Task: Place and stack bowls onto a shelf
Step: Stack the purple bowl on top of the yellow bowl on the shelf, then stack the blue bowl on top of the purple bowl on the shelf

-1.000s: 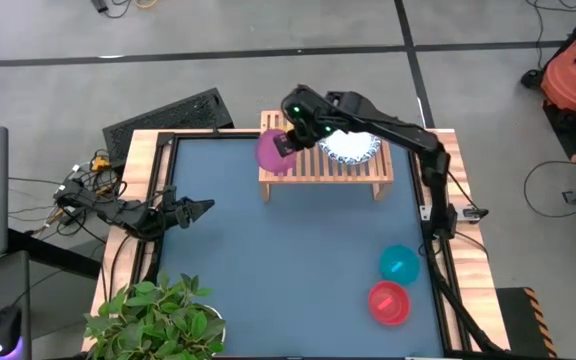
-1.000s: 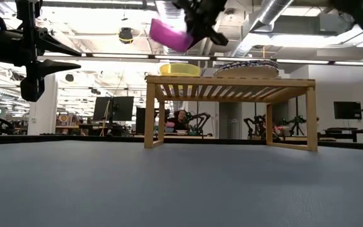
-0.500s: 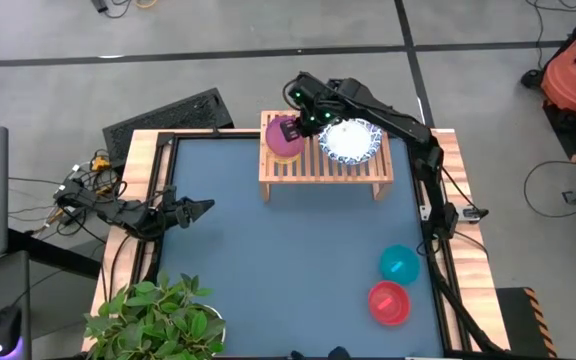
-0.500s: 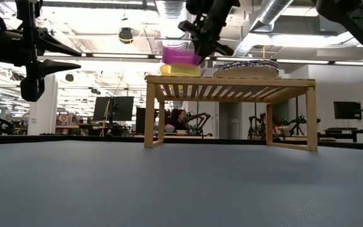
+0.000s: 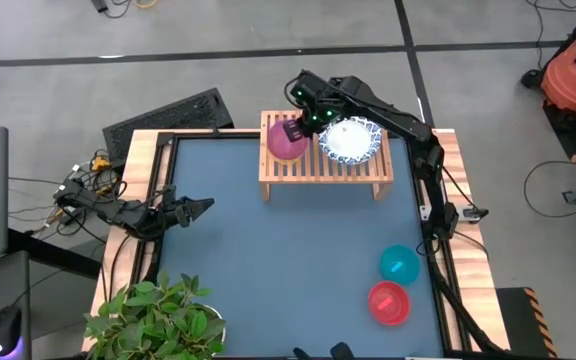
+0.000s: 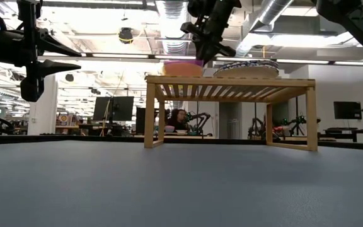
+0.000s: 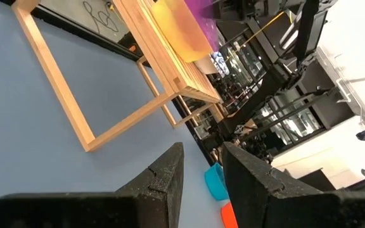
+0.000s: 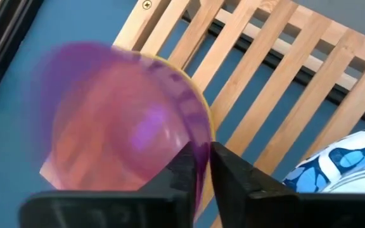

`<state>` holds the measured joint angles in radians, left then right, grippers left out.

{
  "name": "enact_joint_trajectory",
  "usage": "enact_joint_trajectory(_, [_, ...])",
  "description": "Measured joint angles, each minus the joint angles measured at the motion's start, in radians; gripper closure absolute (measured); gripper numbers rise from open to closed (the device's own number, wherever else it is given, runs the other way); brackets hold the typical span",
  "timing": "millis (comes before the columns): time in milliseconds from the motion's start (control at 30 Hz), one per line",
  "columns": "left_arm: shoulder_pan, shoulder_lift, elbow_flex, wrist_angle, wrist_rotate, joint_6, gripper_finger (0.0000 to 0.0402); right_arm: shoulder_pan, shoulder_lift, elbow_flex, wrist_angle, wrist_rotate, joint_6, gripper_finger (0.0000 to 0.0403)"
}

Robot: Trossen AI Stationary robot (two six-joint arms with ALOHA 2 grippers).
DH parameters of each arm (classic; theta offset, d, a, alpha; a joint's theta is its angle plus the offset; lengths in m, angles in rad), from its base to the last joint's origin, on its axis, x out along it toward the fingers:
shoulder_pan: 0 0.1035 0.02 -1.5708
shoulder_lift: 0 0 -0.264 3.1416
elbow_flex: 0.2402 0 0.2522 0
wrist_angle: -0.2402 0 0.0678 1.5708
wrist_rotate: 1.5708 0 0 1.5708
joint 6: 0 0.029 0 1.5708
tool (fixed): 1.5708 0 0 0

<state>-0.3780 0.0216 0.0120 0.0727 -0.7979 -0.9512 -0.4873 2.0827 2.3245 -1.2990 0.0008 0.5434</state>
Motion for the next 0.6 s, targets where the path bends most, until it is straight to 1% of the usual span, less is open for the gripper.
enact_joint_trajectory(167, [0.000, 0.000, 0.000, 0.000, 0.000, 0.000, 0.0308, 0.000, 0.000, 0.000, 0.003, -0.001, -0.006, 0.0298])
enact_joint_trajectory(267, [0.000, 0.000, 0.000, 0.000, 0.000, 0.000, 0.0308, -0.006, 0.000, 0.001, 0.012, -0.001, -0.018, 0.0282])
enact_joint_trajectory(333, [0.000, 0.000, 0.000, 0.000, 0.000, 0.000, 0.0308, -0.009, -0.006, 0.021, -0.013, -0.002, -0.019, 0.0275])
enact_joint_trajectory(433, [0.000, 0.000, 0.000, 0.000, 0.001, 0.001, 0.0308, -0.008, -0.061, 0.025, -0.027, -0.002, -0.021, 0.0269])
enact_joint_trajectory(500, [0.000, 0.000, 0.000, 0.000, 0.000, 0.001, 0.0308, 0.000, -0.109, 0.026, -0.091, 0.012, -0.021, 0.0268])
enact_joint_trajectory(600, [0.000, 0.000, 0.000, 0.000, 0.000, 0.008, 0.0308, 0.038, -0.161, 0.026, -0.233, 0.096, -0.009, 0.0267])
